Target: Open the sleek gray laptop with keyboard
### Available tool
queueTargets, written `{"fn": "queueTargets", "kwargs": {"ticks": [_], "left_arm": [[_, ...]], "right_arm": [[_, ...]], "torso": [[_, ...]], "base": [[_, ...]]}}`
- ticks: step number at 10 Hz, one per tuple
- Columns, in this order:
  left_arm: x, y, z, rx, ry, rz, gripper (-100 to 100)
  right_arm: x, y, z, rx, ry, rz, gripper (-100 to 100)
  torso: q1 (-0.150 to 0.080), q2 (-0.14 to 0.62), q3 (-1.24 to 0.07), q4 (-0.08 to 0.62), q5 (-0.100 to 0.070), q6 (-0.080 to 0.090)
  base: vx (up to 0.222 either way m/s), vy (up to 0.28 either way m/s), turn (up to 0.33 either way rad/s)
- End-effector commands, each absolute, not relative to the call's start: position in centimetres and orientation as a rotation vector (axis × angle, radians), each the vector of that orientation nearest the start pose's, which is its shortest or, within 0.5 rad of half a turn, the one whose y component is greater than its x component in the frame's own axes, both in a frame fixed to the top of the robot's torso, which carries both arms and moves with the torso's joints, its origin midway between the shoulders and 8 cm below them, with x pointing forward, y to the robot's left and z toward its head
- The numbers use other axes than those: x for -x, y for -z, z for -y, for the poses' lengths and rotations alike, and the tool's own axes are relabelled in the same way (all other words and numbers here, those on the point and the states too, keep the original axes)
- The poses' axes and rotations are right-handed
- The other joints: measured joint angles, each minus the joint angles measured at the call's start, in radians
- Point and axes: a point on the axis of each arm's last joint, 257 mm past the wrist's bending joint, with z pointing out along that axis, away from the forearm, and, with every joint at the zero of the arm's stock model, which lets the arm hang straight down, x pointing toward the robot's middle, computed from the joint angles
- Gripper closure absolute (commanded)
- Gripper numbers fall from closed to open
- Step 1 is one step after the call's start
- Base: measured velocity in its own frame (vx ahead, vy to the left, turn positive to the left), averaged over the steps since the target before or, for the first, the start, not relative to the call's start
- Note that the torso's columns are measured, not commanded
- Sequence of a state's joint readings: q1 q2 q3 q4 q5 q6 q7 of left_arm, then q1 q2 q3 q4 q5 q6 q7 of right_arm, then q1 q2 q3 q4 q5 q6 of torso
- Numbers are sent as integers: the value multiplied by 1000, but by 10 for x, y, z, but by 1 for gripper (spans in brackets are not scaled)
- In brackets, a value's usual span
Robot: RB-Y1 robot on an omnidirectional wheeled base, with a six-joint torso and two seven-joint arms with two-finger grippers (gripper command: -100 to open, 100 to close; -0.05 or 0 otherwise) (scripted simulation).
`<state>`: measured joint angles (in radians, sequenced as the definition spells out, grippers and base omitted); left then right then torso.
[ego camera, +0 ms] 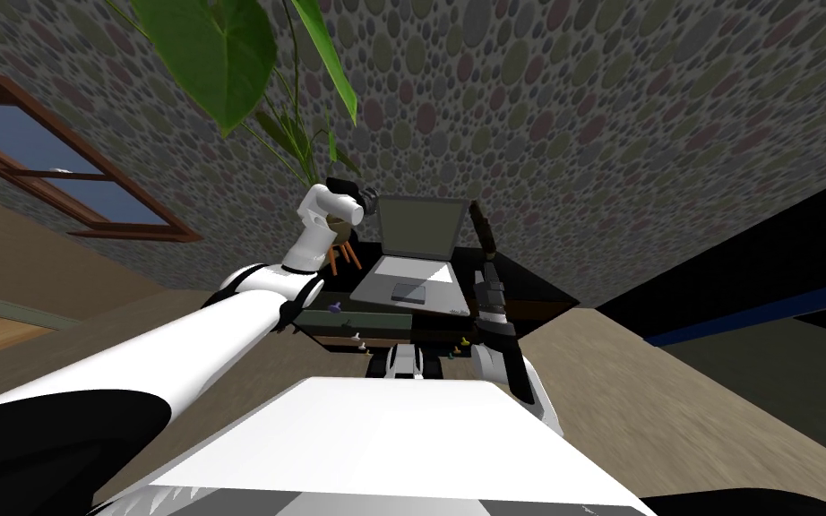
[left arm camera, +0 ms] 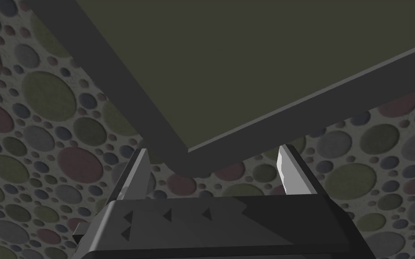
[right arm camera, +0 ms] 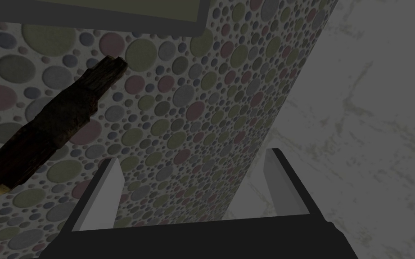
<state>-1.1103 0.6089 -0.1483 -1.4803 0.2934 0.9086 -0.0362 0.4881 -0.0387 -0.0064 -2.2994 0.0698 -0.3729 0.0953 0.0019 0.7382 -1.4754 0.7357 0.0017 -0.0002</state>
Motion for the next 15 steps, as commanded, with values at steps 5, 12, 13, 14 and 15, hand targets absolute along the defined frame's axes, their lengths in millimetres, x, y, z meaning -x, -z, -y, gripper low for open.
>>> {"fn": "queueTargets", "kwargs": {"ticks": [5,12,13,14,15], "left_arm": [[-686,-192,-205,717,1004,-1319,100],[-691,-180,-213,666,1039,-1227,100],[-688,-186,-210,644,1055,-1209,100],[-691,-174,-216,651,1045,-1202,100],[-688,-181,-213,625,1063,-1180,100]], "right_arm": [[-363,-11,273,-622,-1140,-770,0],[-363,-11,273,-623,-1140,-770,0],[-363,-11,273,-623,-1140,-770,0],[-363,-11,273,-623,-1140,-770,0],[-363,-11,273,-622,-1140,-770,0]], "torso": [[-1,-3,-2,-2,0,-1],[-2,-5,-4,0,-1,1],[-2,-5,-4,-2,-1,1],[-1,-5,-4,-1,-1,1],[0,-3,-2,-3,1,0]], "base": [[-72,-18,20],[-49,-10,15],[-51,-16,15],[-68,-12,20],[-61,-12,20]]}}
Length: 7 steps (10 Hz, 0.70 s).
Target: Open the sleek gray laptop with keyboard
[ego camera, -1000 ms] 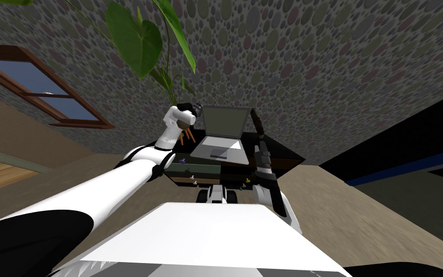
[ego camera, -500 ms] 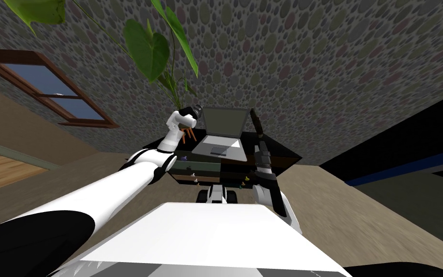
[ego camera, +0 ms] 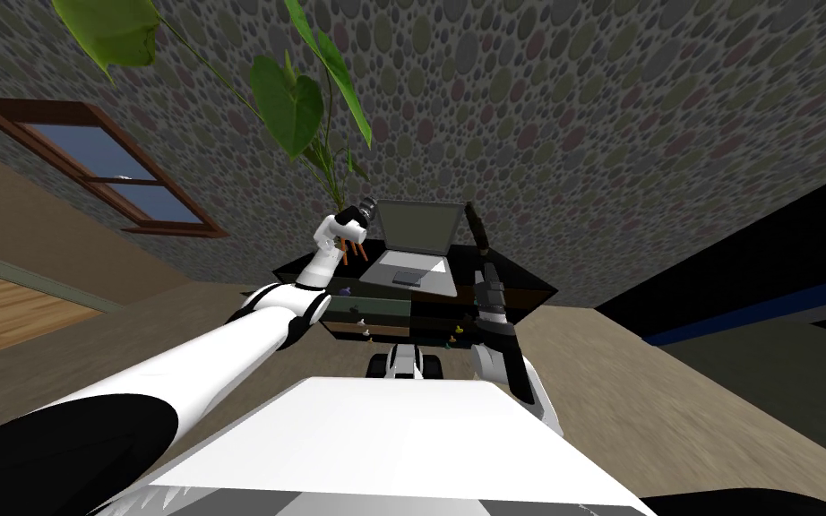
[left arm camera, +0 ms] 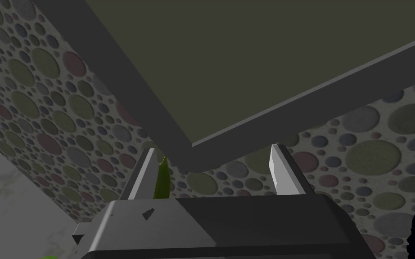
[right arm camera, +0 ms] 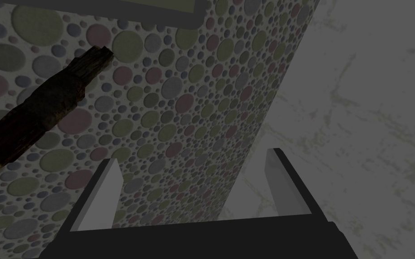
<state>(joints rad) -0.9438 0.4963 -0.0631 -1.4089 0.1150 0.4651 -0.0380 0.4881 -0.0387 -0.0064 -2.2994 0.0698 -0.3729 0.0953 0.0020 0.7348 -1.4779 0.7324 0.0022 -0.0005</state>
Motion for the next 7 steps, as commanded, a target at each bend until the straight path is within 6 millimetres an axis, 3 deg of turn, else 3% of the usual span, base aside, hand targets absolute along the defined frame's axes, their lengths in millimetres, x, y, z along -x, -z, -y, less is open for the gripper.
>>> {"fn": "queueTargets", "kwargs": {"ticks": [1,3,4,6,7], "left_arm": [[-691,-168,-219,631,1053,-1174,100],[-687,-178,-214,596,1076,-1145,100],[-688,-166,-219,597,1069,-1136,100],[-686,-173,-217,583,1077,-1125,100],[-683,-161,-218,572,1092,-1107,100]], "right_arm": [[-363,-11,273,-623,-1140,-770,0],[-363,-11,273,-622,-1140,-770,0],[-363,-11,273,-623,-1140,-770,0],[-363,-11,273,-623,-1140,-770,0],[-363,-11,273,-623,-1140,-770,0]], "torso": [[0,-1,-1,2,-1,1],[-1,-2,-2,1,-1,1],[-2,-2,-2,3,-2,2],[-2,-1,-1,3,-2,1],[-2,-1,-1,4,-2,2]], "base": [[-70,-21,26],[-50,-12,10],[-43,-2,20],[-36,-8,12],[1,-10,58]]}}
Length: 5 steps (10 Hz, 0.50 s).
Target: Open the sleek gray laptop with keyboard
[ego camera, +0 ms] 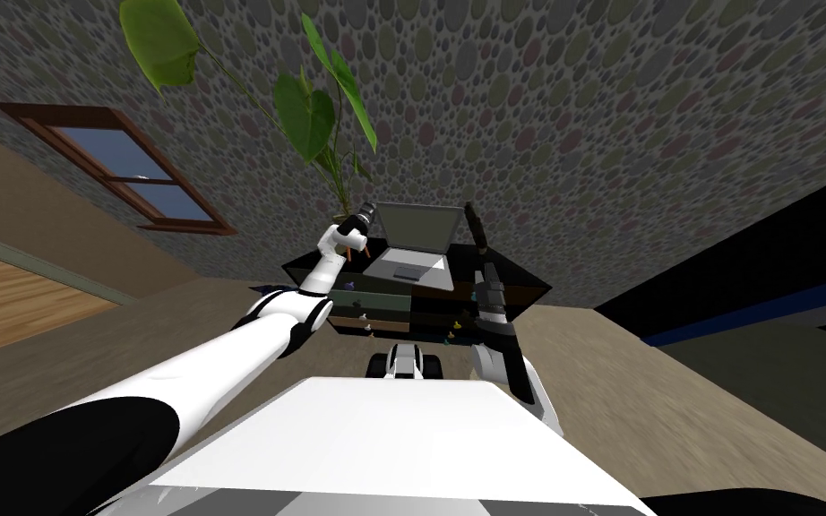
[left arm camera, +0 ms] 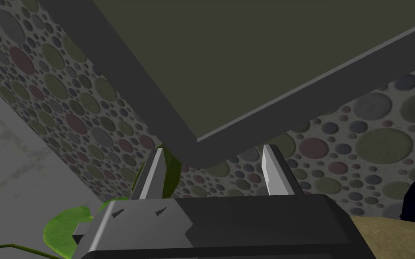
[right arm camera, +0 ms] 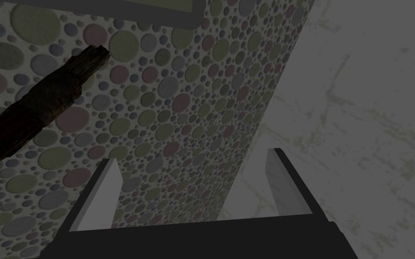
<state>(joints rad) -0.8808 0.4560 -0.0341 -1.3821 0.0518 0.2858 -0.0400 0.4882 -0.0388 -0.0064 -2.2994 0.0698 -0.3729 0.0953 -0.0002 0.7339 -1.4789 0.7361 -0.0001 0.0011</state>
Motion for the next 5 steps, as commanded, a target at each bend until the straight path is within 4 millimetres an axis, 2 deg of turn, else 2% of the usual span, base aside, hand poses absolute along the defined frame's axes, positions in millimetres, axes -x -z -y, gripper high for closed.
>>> {"fn": "queueTargets", "kwargs": {"ticks": [1,2,4,5], "left_arm": [[-680,-166,-216,555,1103,-1093,100],[-679,-149,-218,564,1106,-1090,100],[-674,-159,-215,530,1127,-1060,100],[-672,-143,-217,535,1132,-1053,100]], "right_arm": [[-363,-11,273,-623,-1140,-770,0],[-363,-11,273,-623,-1140,-770,0],[-363,-11,273,-623,-1140,-770,0],[-363,-11,273,-623,-1140,-770,0]], "torso": [[0,0,0,-2,1,-1],[0,-1,-1,-1,0,0],[1,-3,-2,-3,1,1],[0,-2,-1,-2,0,1]], "base": [[0,-19,37],[12,-19,40],[1,-14,16],[8,-9,43]]}}
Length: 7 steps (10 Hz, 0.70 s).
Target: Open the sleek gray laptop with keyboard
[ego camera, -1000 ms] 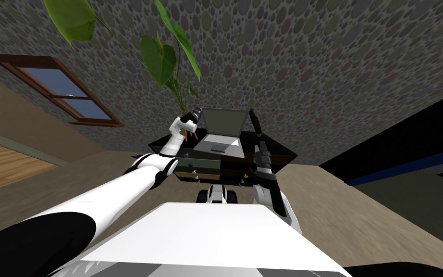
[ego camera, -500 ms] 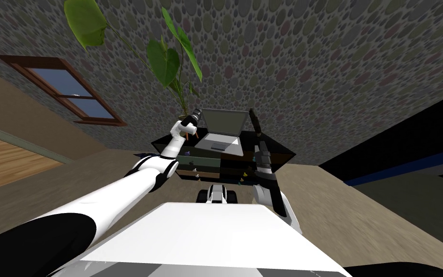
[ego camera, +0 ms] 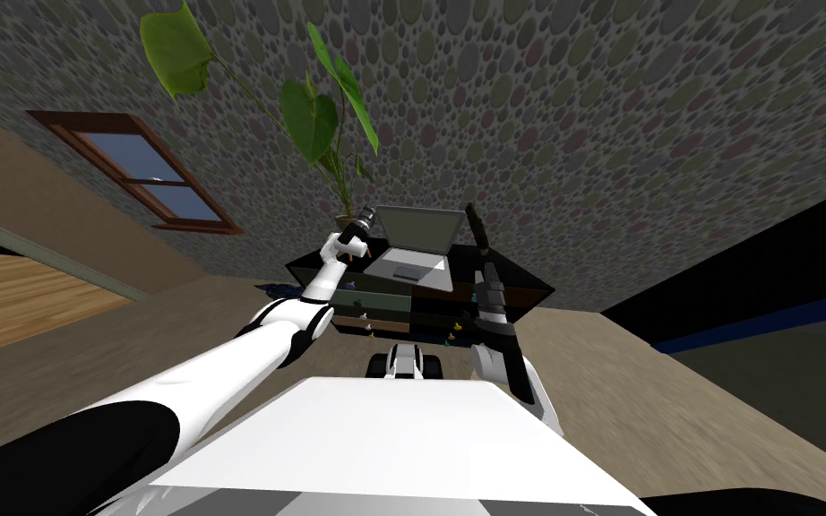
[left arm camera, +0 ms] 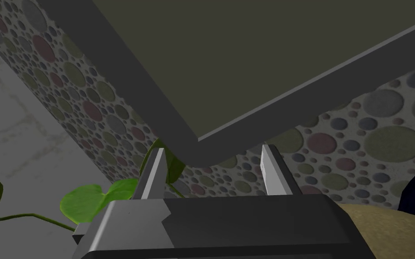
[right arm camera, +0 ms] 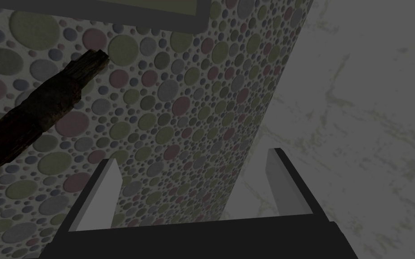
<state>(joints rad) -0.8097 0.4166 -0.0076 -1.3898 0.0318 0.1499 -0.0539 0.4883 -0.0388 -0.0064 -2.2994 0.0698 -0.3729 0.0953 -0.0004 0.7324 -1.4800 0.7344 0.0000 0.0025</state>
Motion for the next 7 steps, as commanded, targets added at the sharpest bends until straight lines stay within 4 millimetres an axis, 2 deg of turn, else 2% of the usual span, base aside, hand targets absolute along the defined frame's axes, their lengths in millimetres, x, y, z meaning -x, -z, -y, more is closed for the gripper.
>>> {"fn": "queueTargets", "kwargs": {"ticks": [1,2,4,5,7], "left_arm": [[-668,-150,-215,511,1146,-1032,100],[-666,-133,-218,523,1146,-1029,100],[-659,-144,-214,484,1168,-994,100],[-656,-128,-218,494,1168,-988,100],[-651,-136,-215,463,1185,-959,100]], "right_arm": [[-363,-11,273,-623,-1140,-770,0],[-363,-11,273,-623,-1140,-770,0],[-363,-11,273,-623,-1140,-770,0],[-363,-11,273,-623,-1140,-770,0],[-363,-11,273,-623,-1140,-770,0]], "torso": [[-1,0,0,-2,0,0],[-2,-1,-1,-1,0,0],[-1,-2,-2,-2,0,0],[-1,-1,-1,-1,-1,1],[-3,-2,-1,-2,-1,1]], "base": [[1,-13,30],[7,-16,44],[-2,-15,14],[13,-10,39],[0,-10,13]]}}
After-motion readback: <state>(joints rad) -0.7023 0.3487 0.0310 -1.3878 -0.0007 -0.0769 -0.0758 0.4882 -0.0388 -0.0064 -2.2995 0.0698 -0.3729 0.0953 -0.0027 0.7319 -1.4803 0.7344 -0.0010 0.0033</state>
